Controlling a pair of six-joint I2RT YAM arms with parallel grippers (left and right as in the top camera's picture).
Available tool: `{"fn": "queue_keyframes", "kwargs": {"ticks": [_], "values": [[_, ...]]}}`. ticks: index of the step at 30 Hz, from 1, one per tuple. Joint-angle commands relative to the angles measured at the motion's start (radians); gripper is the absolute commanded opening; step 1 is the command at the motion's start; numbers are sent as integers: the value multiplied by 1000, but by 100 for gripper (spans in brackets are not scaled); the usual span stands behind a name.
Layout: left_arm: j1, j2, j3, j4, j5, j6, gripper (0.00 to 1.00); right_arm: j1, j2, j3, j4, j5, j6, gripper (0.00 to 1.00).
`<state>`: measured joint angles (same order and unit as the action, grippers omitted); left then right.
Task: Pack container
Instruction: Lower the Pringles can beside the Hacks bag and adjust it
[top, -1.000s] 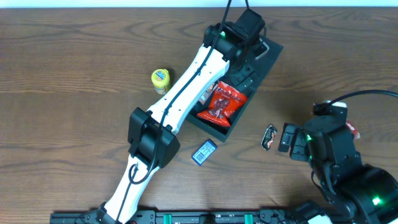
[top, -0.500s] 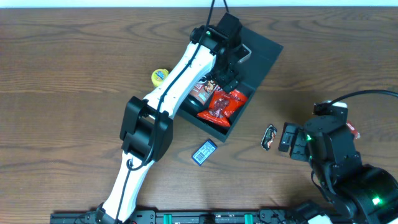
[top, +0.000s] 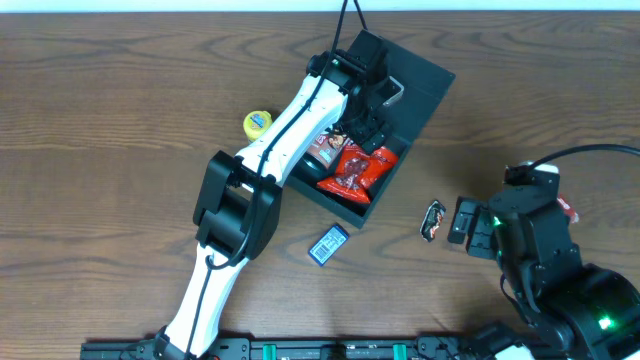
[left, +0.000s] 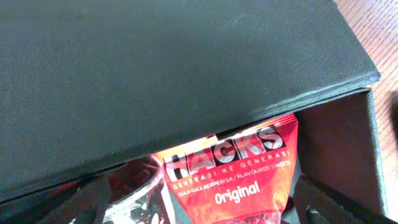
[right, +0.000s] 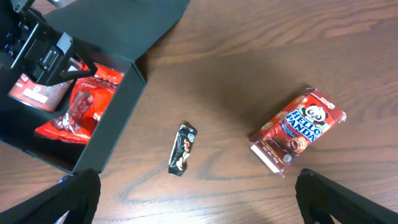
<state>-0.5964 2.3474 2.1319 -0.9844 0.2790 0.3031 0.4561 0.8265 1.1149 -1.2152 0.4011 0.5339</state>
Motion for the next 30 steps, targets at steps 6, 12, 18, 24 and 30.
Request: {"fn": "queue_keyframes", "kwargs": {"ticks": [6, 12, 18, 24, 30], "values": [[2, 4, -21, 1, 3, -27, 95, 2, -2, -8, -3, 22, 11, 99], [2, 4, -21, -43, -2, -31, 95, 2, -2, -8, -3, 22, 11, 99], [2, 4, -21, -108, -54, -49, 95, 2, -2, -8, 0, 22, 11, 99], [2, 3, -21, -163, -63, -79, 95, 2, -2, -8, 0, 22, 12, 99], [0, -1, -21, -188, -76, -95, 95, 2, -2, -8, 0, 22, 12, 99]]}}
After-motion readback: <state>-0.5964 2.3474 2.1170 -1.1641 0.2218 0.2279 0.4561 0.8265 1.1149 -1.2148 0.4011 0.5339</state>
